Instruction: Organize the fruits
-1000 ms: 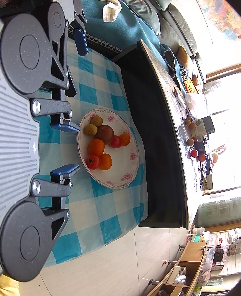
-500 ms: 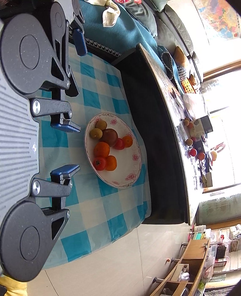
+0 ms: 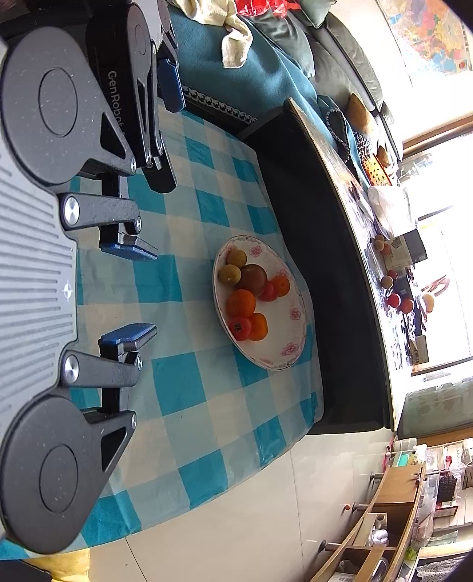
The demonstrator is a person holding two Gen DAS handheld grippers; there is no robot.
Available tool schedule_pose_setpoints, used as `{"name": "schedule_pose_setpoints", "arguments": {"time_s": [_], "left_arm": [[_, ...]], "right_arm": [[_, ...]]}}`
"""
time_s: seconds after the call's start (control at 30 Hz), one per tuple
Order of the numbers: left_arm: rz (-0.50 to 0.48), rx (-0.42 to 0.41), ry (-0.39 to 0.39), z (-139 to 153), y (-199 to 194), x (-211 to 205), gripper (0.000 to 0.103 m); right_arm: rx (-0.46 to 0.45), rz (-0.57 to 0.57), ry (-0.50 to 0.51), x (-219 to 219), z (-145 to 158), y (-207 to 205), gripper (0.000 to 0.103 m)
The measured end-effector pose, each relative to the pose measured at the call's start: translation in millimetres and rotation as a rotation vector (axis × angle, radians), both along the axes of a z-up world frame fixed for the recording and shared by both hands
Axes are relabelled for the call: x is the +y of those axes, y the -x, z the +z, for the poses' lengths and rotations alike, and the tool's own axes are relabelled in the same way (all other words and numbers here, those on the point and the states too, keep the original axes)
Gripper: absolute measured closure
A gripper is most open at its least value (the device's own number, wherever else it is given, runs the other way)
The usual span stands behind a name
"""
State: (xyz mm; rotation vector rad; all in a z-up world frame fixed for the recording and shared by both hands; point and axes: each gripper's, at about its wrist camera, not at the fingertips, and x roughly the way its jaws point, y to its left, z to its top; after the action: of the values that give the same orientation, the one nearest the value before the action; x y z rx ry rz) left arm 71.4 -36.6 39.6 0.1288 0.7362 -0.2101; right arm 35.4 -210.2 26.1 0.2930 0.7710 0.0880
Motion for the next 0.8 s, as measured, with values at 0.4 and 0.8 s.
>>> {"name": "schedule_pose_setpoints", "arguments": {"time_s": [0.4, 0.8], "left_arm": [[-0.019, 0.013, -0.035, -4, 45, 7, 0.000], [-0.021, 0.025, -0.069, -13, 77, 9, 0.000]], "right_arm": [[0.024, 0.011, 0.008, 11, -2, 42, 0.068], [0.055, 0.018, 0.004, 17, -9, 69, 0.068]]}}
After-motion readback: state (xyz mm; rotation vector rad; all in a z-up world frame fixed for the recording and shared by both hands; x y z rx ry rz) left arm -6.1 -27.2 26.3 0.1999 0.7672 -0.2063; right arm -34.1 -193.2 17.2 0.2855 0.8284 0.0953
